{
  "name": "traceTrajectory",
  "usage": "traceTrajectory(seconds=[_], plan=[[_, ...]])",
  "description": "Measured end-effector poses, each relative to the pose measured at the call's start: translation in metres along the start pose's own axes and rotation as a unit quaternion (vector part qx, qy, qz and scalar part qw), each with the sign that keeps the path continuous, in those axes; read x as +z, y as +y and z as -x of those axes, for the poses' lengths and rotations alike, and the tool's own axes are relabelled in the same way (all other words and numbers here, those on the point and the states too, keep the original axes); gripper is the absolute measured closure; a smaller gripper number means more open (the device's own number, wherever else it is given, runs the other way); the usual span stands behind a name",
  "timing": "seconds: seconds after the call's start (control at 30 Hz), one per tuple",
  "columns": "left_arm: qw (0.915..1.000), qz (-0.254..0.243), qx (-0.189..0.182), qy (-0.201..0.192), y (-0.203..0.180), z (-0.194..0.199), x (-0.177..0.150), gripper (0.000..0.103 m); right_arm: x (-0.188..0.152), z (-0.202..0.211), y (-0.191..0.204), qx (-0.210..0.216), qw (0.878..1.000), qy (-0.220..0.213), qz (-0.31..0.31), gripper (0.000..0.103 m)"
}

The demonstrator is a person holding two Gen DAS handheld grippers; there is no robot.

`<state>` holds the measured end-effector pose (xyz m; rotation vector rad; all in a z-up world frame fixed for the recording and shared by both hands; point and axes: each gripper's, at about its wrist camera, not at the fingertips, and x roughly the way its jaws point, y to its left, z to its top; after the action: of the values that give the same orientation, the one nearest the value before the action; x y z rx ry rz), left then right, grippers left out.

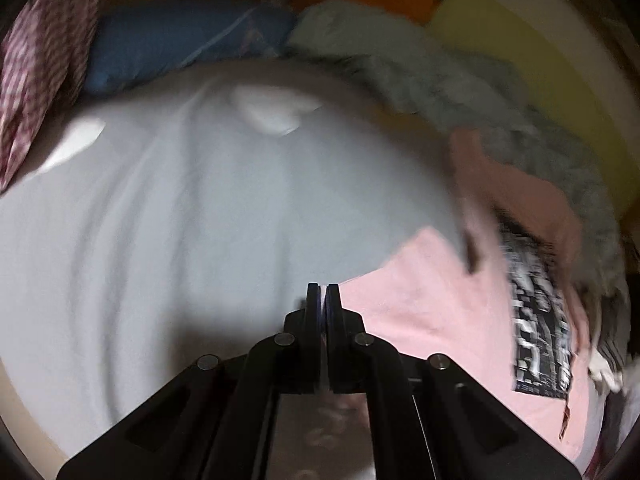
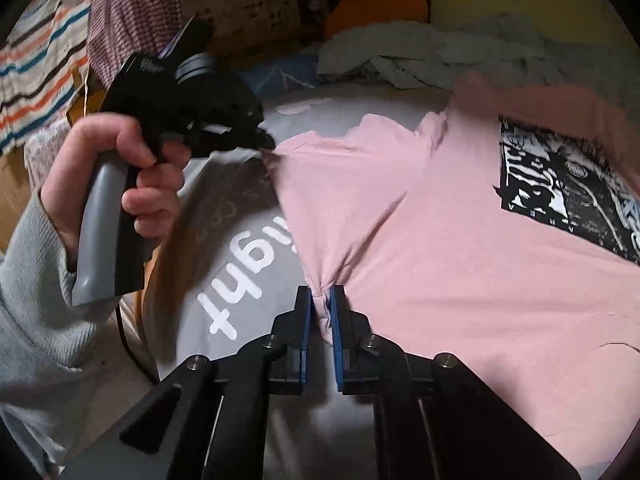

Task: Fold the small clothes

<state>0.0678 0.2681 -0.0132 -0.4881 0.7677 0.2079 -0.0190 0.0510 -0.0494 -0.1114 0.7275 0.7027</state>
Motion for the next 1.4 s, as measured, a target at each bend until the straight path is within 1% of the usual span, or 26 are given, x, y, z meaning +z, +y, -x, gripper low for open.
traceTrajectory(seconds=[0.07, 0.13, 0.2, 0.23, 0.27, 0.33, 0.37, 0.43, 0.5, 0.53, 0.63, 0.7, 0.73, 0.77, 0.8, 0.83, 0.87, 0.9, 0.93, 0.97, 1.07, 1.13, 1.2, 1.3, 1.33, 1.4], plan=[[0.9966, -0.053, -0.056, -0.027, -0.024, 0.017, -0.003, 0.102, -0.004, 0.006, 0.004, 0.001, 1.0, -0.002, 0.012, 0.088], [0.9878, -0.11, -0.107, -0.026, -0.051, 0.028, -0.012, 0.102, -0.006, 0.018, 0.002, 0.004, 1.0, -0.004, 0.015, 0.083], [0.9777, -0.15, -0.141, 0.041, -0.079, 0.024, -0.031, 0.102, -0.009, 0.045, -0.012, -0.038, 0.998, -0.039, -0.012, 0.068], [0.971, -0.157, -0.167, 0.068, -0.087, 0.021, -0.04, 0.102, -0.011, 0.061, -0.024, -0.065, 0.996, -0.059, -0.033, 0.046], [0.9621, -0.159, -0.202, 0.091, -0.097, 0.019, -0.052, 0.102, -0.014, 0.078, -0.04, -0.088, 0.992, -0.074, -0.055, 0.041], [0.9433, -0.19, -0.237, 0.135, -0.118, 0.014, -0.072, 0.102, -0.019, 0.103, -0.068, -0.128, 0.985, -0.083, -0.078, 0.041], [0.9436, -0.206, -0.227, 0.126, -0.124, 0.017, -0.077, 0.102, -0.021, 0.111, -0.079, -0.147, 0.982, -0.081, -0.083, 0.041], [0.9505, -0.228, -0.197, 0.076, -0.125, 0.028, -0.075, 0.102, -0.025, 0.124, -0.102, -0.18, 0.976, -0.075, -0.095, 0.041], [0.9394, -0.221, -0.247, 0.086, -0.119, 0.034, -0.069, 0.102, -0.029, 0.135, -0.118, -0.193, 0.972, -0.077, -0.11, 0.041], [0.9384, -0.215, -0.254, 0.092, -0.115, 0.034, -0.067, 0.102, -0.031, 0.136, -0.122, -0.195, 0.971, -0.078, -0.116, 0.041], [0.9454, -0.215, -0.226, 0.094, -0.107, 0.028, -0.068, 0.102, -0.034, 0.137, -0.131, -0.202, 0.968, -0.079, -0.13, 0.041], [0.9464, -0.202, -0.23, 0.104, -0.103, 0.025, -0.07, 0.102, -0.031, 0.133, -0.129, -0.197, 0.969, -0.075, -0.127, 0.041], [0.9445, -0.199, -0.239, 0.105, -0.103, 0.028, -0.073, 0.101, -0.03, 0.133, -0.127, -0.191, 0.971, -0.074, -0.121, 0.041], [0.9398, -0.203, -0.254, 0.106, -0.103, 0.032, -0.075, 0.094, -0.025, 0.129, -0.125, -0.185, 0.974, -0.075, -0.107, 0.041], [0.9277, -0.22, -0.279, 0.115, -0.11, 0.037, -0.079, 0.086, -0.025, 0.131, -0.123, -0.183, 0.976, -0.076, -0.094, 0.041], [0.9065, -0.243, -0.318, 0.135, -0.116, 0.044, -0.086, 0.071, -0.02, 0.13, -0.119, -0.182, 0.977, -0.079, -0.081, 0.041], [0.891, -0.257, -0.346, 0.143, -0.121, 0.051, -0.092, 0.069, -0.015, 0.13, -0.116, -0.177, 0.978, -0.084, -0.072, 0.041], [0.8894, -0.266, -0.347, 0.132, -0.124, 0.058, -0.095, 0.069, -0.01, 0.131, -0.116, -0.167, 0.979, -0.087, -0.072, 0.041], [0.8957, -0.276, -0.33, 0.112, -0.125, 0.065, -0.096, 0.067, -0.001, 0.13, -0.119, -0.148, 0.982, -0.087, -0.082, 0.041], [0.9079, -0.276, -0.304, 0.088, -0.122, 0.069, -0.094, 0.062, 0.006, 0.128, -0.122, -0.13, 0.984, -0.085, -0.093, 0.041], [0.9502, -0.235, -0.202, 0.037, -0.098, 0.063, -0.076, 0.057, 0.024, 0.121, -0.134, -0.069, 0.985, -0.078, -0.135, 0.041], [0.9704, -0.165, -0.169, 0.048, -0.074, 0.045, -0.059, 0.056, 0.033, 0.108, -0.138, -0.034, 0.985, -0.069, -0.154, 0.041], [0.9764, -0.104, -0.17, 0.085, -0.049, 0.027, -0.049, 0.056, 0.04, 0.092, -0.134, -0.02, 0.986, -0.059, -0.152, 0.041], [0.9754, -0.084, -0.14, 0.148, -0.026, 0.008, -0.048, 0.056, 0.049, 0.055, -0.119, 0.011, 0.991, -0.021, -0.134, 0.041], [0.9735, -0.082, -0.15, 0.152, -0.021, 0.009, -0.051, 0.056, 0.05, 0.039, -0.114, 0.023, 0.991, -0.005, -0.134, 0.041], [0.9651, -0.075, -0.194, 0.159, -0.013, 0.014, -0.056, 0.056, 0.05, 0.019, -0.106, 0.025, 0.99, 0.019, -0.141, 0.041]])
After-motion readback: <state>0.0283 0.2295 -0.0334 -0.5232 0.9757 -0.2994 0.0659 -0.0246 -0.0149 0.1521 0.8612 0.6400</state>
